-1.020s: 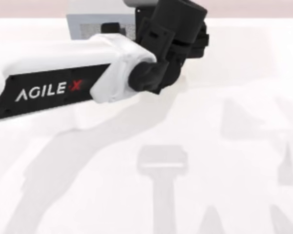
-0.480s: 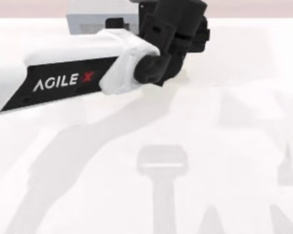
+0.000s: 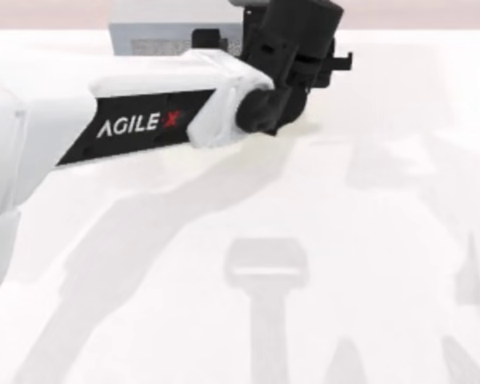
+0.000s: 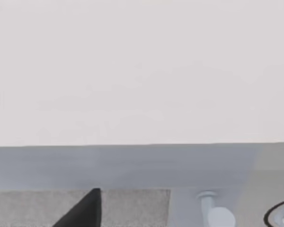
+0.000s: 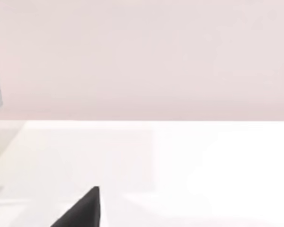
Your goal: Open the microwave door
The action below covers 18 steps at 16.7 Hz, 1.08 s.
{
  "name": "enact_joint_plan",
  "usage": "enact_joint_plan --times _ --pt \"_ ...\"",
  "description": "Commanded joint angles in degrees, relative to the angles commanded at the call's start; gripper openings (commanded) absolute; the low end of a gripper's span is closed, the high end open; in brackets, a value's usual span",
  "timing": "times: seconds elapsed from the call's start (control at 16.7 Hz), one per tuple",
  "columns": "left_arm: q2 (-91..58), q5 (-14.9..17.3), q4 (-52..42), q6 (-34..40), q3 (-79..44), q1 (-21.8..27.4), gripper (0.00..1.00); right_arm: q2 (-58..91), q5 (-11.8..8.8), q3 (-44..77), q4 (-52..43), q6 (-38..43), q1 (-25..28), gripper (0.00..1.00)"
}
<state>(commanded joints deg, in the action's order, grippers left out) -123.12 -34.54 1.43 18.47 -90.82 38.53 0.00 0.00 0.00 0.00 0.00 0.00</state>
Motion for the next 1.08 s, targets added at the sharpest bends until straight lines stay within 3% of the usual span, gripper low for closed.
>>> enact_joint_plan --times 0.06,0.84,1.08 --pt "0.00 0.00 0.00 0.00 0.00 0.00 1.00 0.00 0.00 0.00 0.00 0.00 0.00 1.00" --pt "0.00 0.00 0.00 0.00 0.00 0.00 0.02 0.00 0.00 0.00 0.00 0.00 0.00 1.00" --pt "0.00 0.00 0.00 0.00 0.00 0.00 0.00 0.00 0.00 0.00 0.00 0.00 0.00 1.00"
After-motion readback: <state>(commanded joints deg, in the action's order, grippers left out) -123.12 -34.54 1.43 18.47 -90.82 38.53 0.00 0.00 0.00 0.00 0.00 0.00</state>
